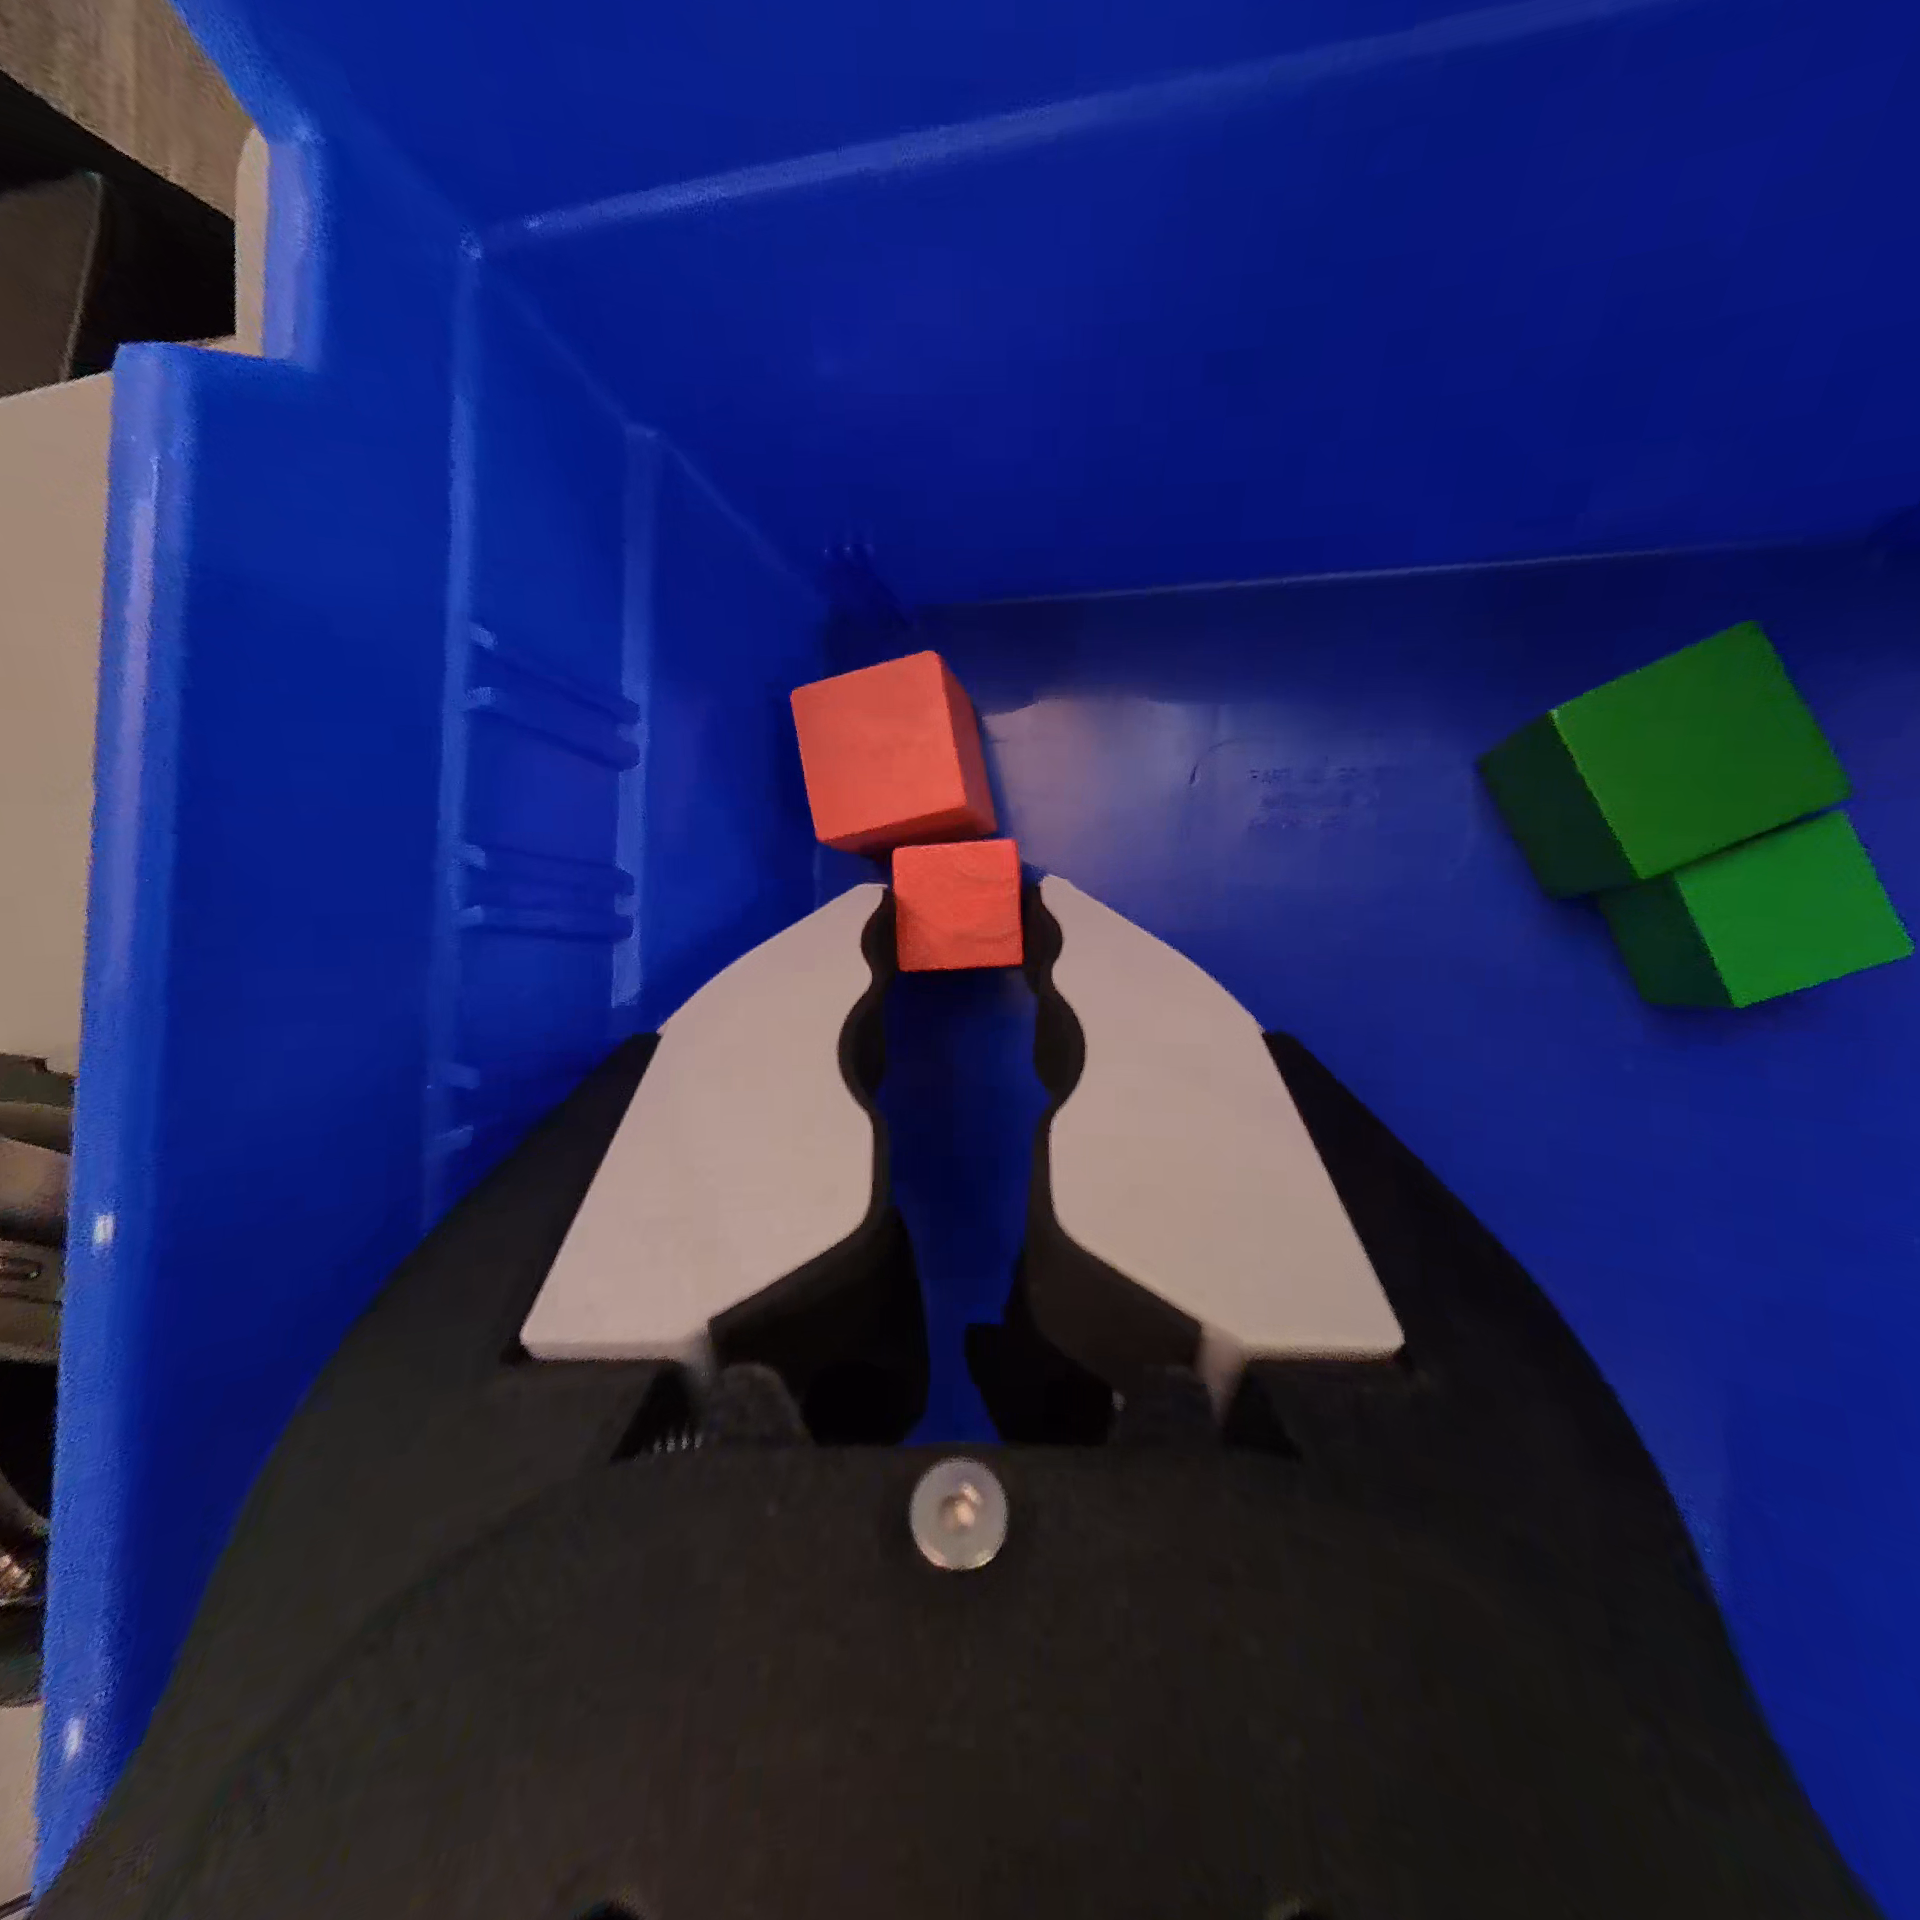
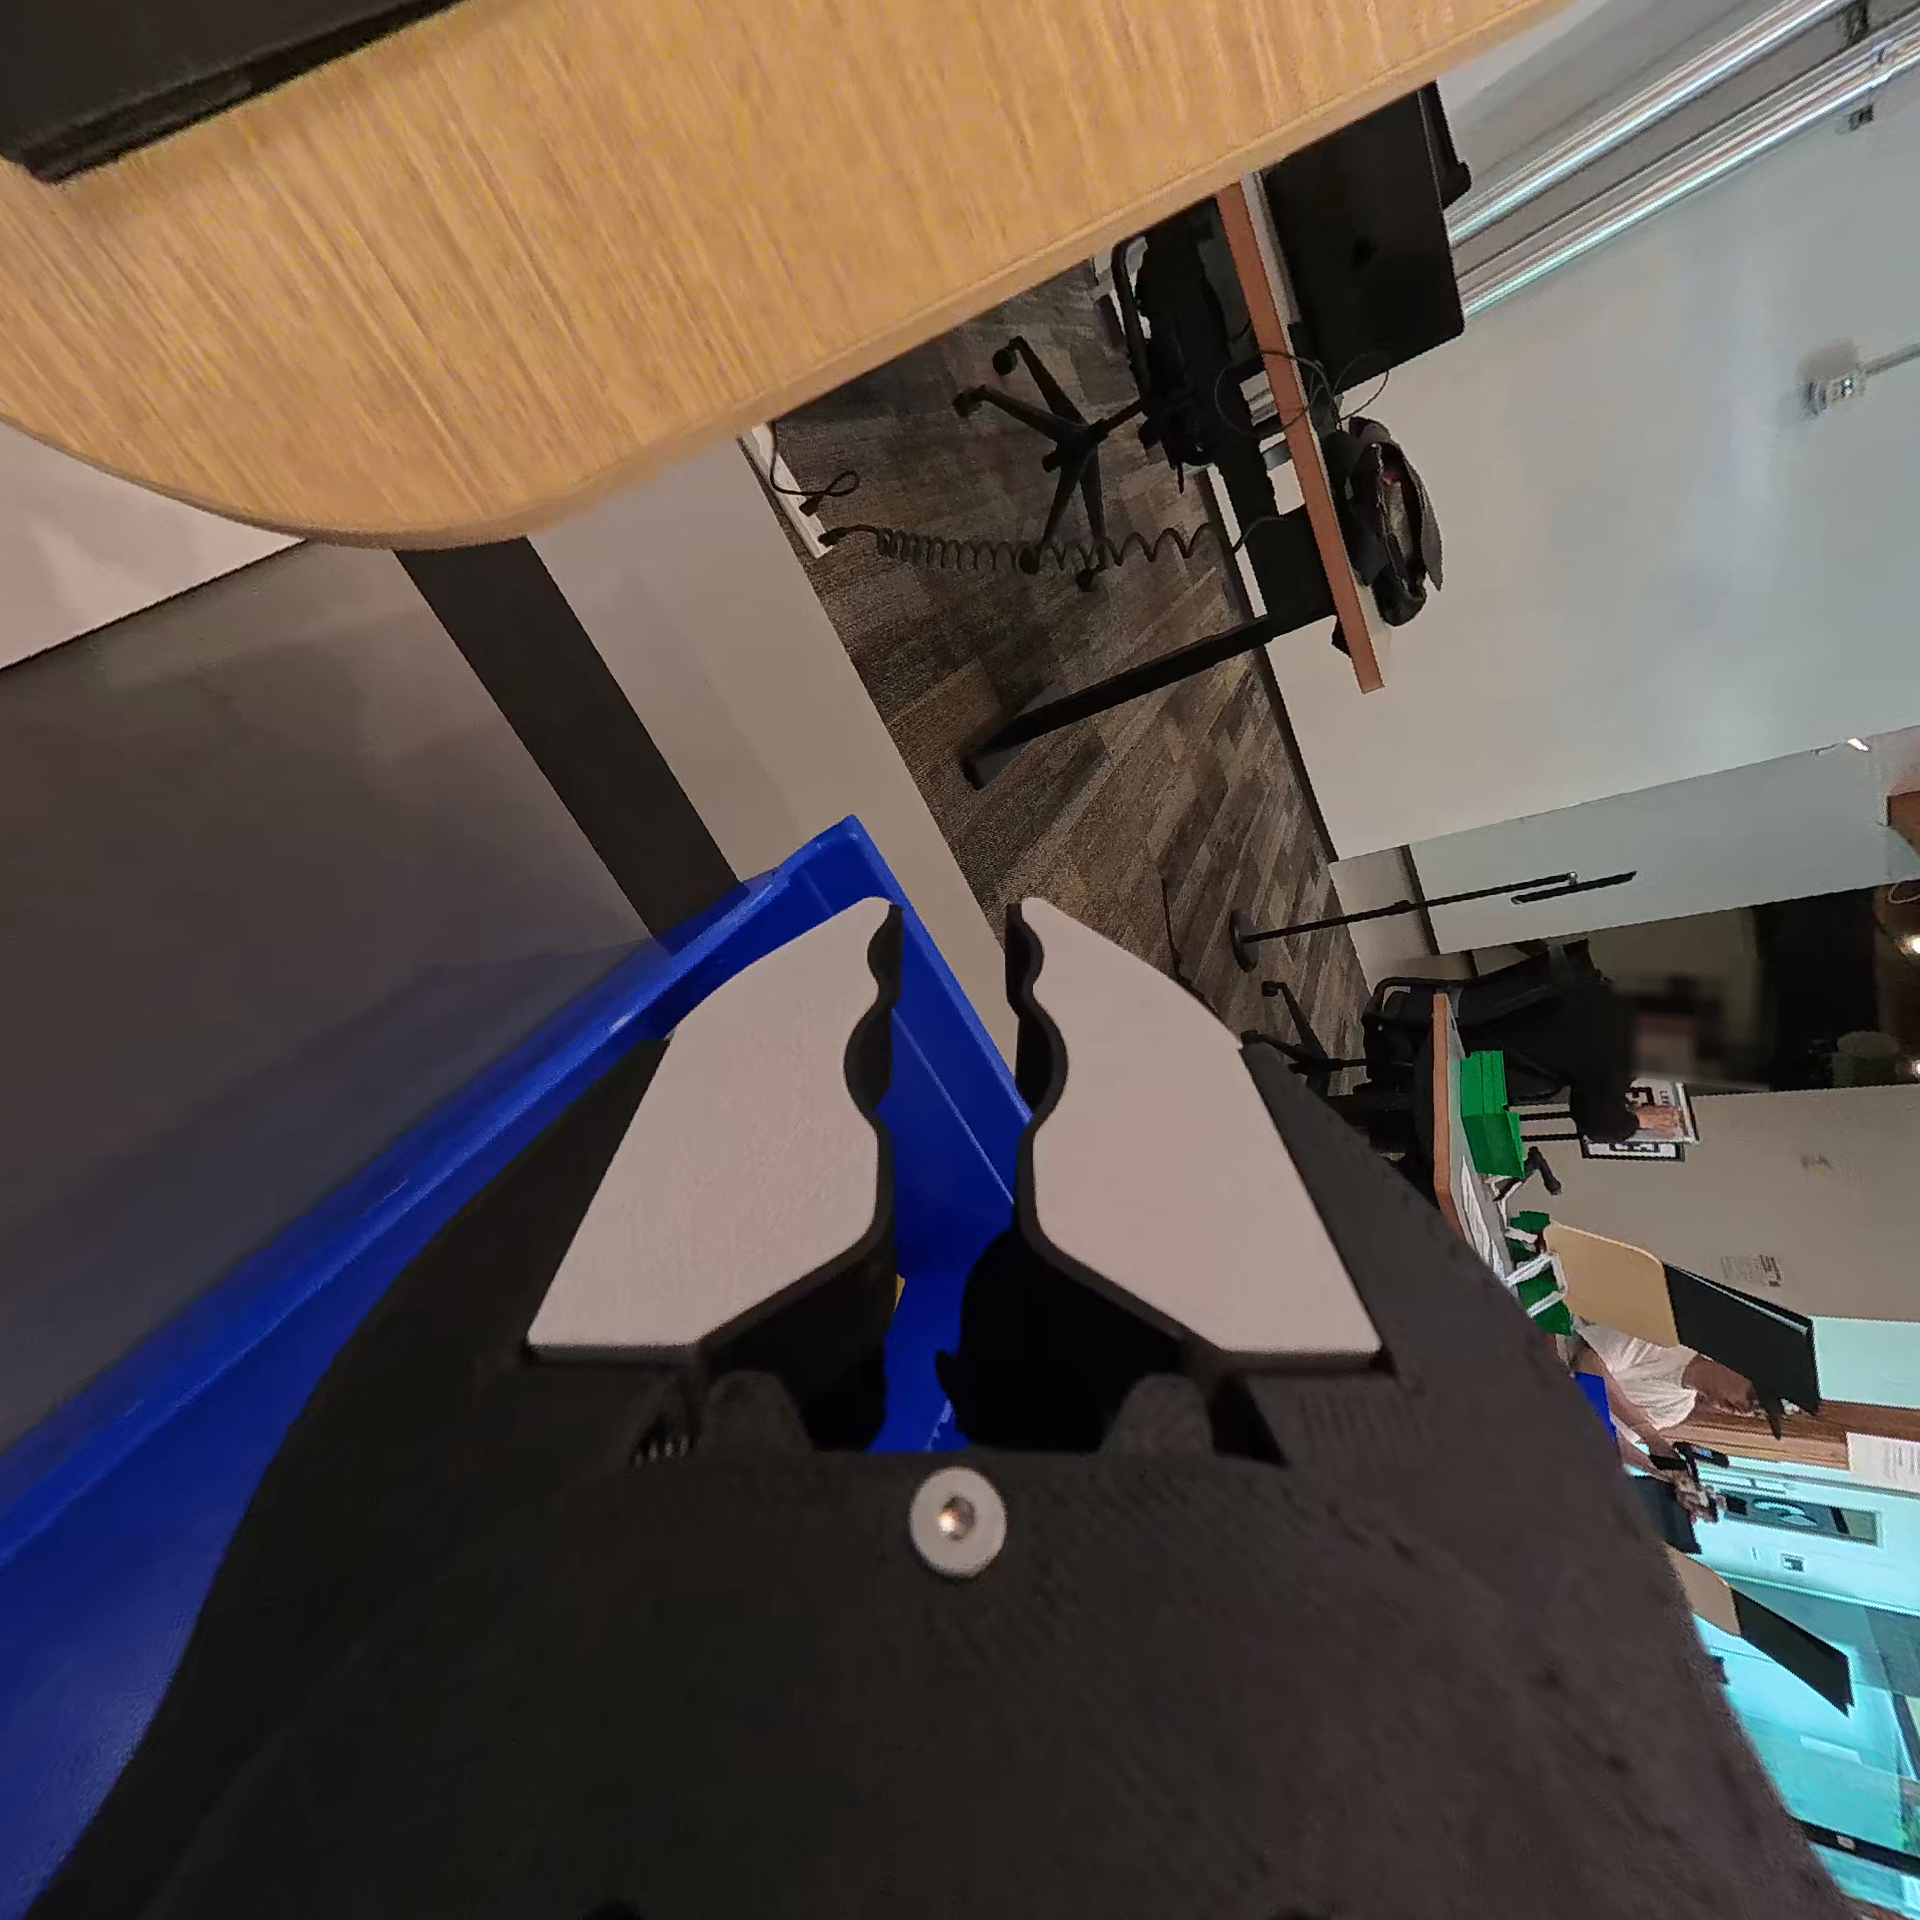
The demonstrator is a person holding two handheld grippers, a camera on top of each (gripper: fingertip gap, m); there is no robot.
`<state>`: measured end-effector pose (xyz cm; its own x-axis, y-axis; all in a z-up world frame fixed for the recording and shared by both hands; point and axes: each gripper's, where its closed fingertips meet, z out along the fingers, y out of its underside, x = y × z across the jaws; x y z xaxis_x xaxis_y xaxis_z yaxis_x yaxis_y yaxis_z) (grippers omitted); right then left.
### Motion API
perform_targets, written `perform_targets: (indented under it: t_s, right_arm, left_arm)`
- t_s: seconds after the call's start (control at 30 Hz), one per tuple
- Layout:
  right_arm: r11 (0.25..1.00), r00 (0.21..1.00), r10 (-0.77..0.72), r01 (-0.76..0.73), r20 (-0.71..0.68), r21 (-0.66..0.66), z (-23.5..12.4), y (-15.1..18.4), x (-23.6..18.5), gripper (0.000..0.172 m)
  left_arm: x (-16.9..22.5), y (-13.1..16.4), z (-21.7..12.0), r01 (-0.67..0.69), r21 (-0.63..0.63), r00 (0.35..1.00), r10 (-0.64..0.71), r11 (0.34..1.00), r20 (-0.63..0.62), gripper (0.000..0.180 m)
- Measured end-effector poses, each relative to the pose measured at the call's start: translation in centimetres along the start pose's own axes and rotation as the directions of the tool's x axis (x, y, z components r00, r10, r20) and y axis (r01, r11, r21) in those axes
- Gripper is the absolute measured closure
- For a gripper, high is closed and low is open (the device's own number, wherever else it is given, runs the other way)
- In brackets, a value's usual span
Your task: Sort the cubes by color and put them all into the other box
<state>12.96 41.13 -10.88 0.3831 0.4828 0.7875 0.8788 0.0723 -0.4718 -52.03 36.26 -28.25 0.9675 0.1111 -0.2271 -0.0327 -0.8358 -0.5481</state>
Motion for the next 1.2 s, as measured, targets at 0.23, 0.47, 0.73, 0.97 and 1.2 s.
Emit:
perform_targets:
  t_s: [0.23,0.47,0.73,0.97,1.2]
  right_arm:
    - [1.0,1.0,-0.015,0.015,-0.004,0.018,-0.3,-0.7,-0.2,0.153]
    - [0.991,0.999,-0.011,0.015,-0.036,0.135,-2.0,-3.5,0.3,0.154]
    - [0.883,0.998,-0.035,0.056,-0.053,0.465,-8.1,-11.8,-1.2,0.144]
    - [0.746,0.996,-0.066,0.086,-0.054,0.661,-12.4,-18.5,-6.2,0.129]
    - [0.663,0.989,-0.138,0.127,-0.046,0.738,-13.7,-21.4,-11.5,0.123]
  left_arm:
    - [0.3,0.1,-0.9,-0.011,-0.014,0.999,0.01,1.0,-0.047,0.157]
    - [1.8,-3.6,-7.8,0.01,0.217,0.974,0.04,0.976,-0.225,0.157]
    - [12.5,-9.7,-26.4,0.121,0.609,0.743,0.335,0.784,-0.58,0.158]
    - [29.0,-6.7,-37.7,0.203,0.668,0.289,0.609,0.716,-0.739,0.158]
    - [38.6,-1.6,-41.5,0.255,0.537,-0.11,0.575,0.804,-0.81,0.158]
